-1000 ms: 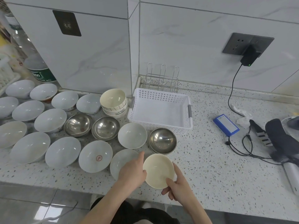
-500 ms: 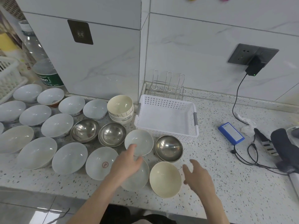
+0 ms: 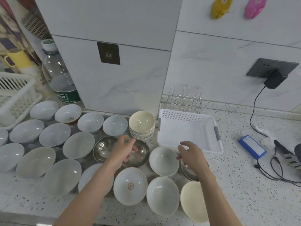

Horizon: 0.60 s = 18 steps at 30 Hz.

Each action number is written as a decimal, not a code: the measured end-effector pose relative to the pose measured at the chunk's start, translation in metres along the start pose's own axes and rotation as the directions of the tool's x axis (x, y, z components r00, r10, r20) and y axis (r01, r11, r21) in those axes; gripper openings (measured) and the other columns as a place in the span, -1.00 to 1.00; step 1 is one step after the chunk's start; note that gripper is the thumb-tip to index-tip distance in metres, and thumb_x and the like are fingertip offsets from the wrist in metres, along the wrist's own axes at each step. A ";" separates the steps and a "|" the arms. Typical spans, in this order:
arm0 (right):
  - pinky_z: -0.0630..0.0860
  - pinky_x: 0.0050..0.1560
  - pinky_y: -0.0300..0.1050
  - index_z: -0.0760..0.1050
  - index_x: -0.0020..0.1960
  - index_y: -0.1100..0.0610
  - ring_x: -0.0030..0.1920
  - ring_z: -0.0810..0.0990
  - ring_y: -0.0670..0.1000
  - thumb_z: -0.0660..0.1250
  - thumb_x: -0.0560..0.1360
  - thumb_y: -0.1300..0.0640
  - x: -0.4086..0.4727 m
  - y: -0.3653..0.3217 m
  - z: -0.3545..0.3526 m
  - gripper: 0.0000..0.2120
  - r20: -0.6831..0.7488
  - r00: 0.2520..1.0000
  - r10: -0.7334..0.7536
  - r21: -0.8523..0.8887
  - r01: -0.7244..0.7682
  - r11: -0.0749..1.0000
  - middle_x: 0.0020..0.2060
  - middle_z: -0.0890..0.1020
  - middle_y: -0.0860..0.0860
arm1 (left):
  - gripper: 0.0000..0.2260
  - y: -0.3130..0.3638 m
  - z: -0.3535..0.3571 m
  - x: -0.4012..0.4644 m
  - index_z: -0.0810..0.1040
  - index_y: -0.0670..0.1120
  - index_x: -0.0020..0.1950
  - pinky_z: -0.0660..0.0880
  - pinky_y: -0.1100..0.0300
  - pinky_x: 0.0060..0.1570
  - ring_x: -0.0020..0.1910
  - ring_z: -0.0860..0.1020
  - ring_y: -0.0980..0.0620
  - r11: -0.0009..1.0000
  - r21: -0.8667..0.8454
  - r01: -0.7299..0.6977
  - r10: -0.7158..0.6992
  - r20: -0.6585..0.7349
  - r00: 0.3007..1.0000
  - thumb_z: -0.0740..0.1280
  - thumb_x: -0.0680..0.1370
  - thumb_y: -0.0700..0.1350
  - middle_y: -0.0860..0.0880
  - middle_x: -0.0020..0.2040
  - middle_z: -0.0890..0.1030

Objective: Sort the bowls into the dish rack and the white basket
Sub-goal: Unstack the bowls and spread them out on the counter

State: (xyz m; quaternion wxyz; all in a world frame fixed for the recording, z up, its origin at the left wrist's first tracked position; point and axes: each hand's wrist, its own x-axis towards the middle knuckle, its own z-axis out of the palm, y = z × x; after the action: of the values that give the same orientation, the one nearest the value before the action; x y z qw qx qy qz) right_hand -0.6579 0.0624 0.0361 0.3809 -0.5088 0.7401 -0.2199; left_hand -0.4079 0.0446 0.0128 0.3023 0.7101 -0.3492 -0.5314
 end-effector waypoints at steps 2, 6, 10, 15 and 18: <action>0.42 -0.37 -0.22 0.46 0.29 0.05 -0.51 0.50 -0.15 0.21 0.56 0.03 0.009 -0.017 0.012 -0.68 0.013 1.000 0.002 0.026 -0.002 1.000 -0.41 0.69 -0.08 | -0.59 0.004 -0.006 0.011 0.31 0.01 0.39 0.22 0.32 -0.65 -0.49 0.36 0.11 1.000 -0.016 0.013 -0.012 0.028 1.000 0.28 0.59 0.08 -0.09 -0.12 0.68; 0.45 -0.36 -0.21 0.46 0.32 0.11 -0.48 0.50 -0.09 0.19 0.57 0.06 0.021 -0.044 0.036 -0.65 0.058 0.998 0.019 0.013 -0.019 1.000 -0.33 0.70 -0.04 | -0.48 0.010 -0.008 0.031 0.19 -0.03 0.48 0.25 0.35 -0.63 -0.48 0.40 0.09 0.999 0.030 0.013 -0.015 0.085 0.996 0.26 0.59 0.08 -0.10 -0.14 0.68; 0.42 -0.33 -0.21 0.44 0.34 0.10 -0.47 0.49 -0.09 0.18 0.57 0.05 0.028 -0.058 0.050 -0.64 0.074 0.996 0.041 -0.006 -0.041 0.999 -0.30 0.70 -0.04 | -0.38 0.016 -0.007 0.049 0.02 0.07 0.57 0.32 0.29 -0.55 -0.35 0.59 0.06 0.999 0.037 -0.025 0.021 0.115 0.993 0.22 0.59 0.09 -0.11 -0.10 0.69; 0.41 -0.36 -0.25 0.43 0.35 0.09 -0.49 0.48 -0.12 0.17 0.58 0.06 0.027 -0.060 0.062 -0.64 0.055 0.995 0.087 -0.004 -0.087 0.996 -0.30 0.70 -0.04 | -0.43 0.021 -0.007 0.073 0.09 0.07 0.56 0.37 0.31 -0.60 -0.44 0.66 0.12 0.989 0.088 -0.121 0.108 0.140 0.984 0.23 0.58 -0.02 -0.08 0.14 0.60; 0.44 -0.31 -0.22 0.43 0.34 0.09 -0.48 0.49 -0.12 0.18 0.57 0.06 0.024 -0.056 0.069 -0.65 0.053 0.990 0.127 0.023 -0.129 0.991 -0.31 0.70 -0.05 | -0.53 0.025 -0.010 0.083 0.26 0.08 0.45 0.56 0.13 -0.35 -0.28 0.69 -0.02 0.949 0.205 -0.241 0.218 0.129 0.967 0.23 0.54 -0.11 0.01 0.03 0.62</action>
State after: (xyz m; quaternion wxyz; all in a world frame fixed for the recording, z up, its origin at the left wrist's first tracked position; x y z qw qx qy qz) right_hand -0.5756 0.0228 0.0256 0.4200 -0.4606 0.7581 -0.1916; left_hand -0.3868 -0.0365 -0.0100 0.2633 0.6646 -0.5012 -0.4876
